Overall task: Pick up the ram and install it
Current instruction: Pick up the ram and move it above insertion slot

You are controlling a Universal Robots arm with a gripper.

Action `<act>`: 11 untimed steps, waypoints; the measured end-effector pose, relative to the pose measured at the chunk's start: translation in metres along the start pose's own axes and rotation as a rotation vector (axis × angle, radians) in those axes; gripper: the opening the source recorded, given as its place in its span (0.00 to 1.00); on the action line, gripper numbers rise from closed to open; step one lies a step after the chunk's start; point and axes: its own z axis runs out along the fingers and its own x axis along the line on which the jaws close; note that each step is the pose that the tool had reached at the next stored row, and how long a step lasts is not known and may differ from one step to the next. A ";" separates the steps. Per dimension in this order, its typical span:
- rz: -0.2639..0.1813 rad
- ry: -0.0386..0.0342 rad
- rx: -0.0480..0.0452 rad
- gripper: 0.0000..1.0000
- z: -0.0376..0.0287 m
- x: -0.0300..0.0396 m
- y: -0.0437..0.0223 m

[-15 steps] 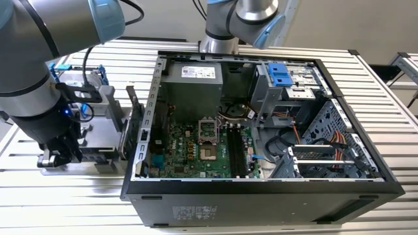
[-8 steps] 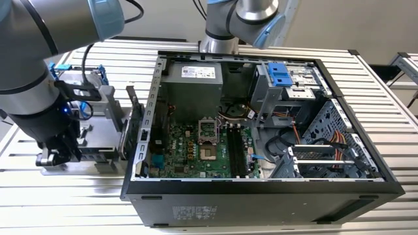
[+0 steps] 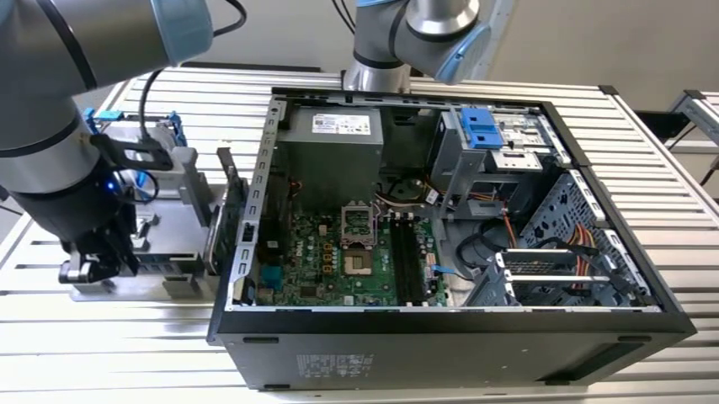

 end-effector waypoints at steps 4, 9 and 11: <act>0.000 0.0001 0.0000 0.00 -0.0028 0.0000 0.0001; 0.000 0.0000 0.0000 0.00 -0.0063 0.0000 0.0002; 0.000 0.0000 0.0000 0.00 -0.0079 0.0000 0.0002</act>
